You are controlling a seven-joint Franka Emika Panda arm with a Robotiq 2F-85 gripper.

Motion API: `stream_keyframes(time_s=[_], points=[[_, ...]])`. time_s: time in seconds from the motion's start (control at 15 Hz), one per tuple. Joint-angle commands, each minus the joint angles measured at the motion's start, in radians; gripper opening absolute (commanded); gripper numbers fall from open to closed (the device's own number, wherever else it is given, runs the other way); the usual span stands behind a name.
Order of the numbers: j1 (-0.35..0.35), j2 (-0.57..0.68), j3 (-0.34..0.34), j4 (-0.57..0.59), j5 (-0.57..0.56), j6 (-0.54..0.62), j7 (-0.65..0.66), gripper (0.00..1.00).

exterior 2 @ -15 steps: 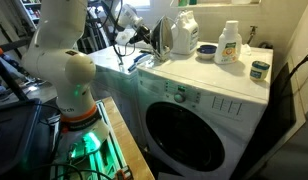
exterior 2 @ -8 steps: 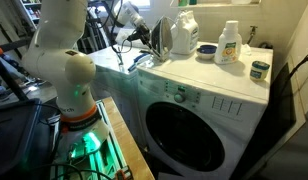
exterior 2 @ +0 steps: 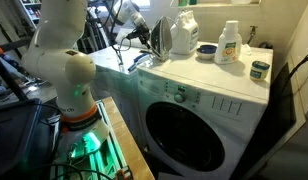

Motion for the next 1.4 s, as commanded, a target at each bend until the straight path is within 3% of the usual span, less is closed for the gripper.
stream_keyframes(time_s=[0.0,0.8,1.33], points=[[0.014,-0.015,-0.014,-0.002,0.044,0.052,0.017,1.0],[0.02,-0.037,-0.03,-0.025,0.034,0.2,-0.014,1.0],[0.032,-0.059,-0.03,-0.004,0.053,0.171,-0.104,1.0]])
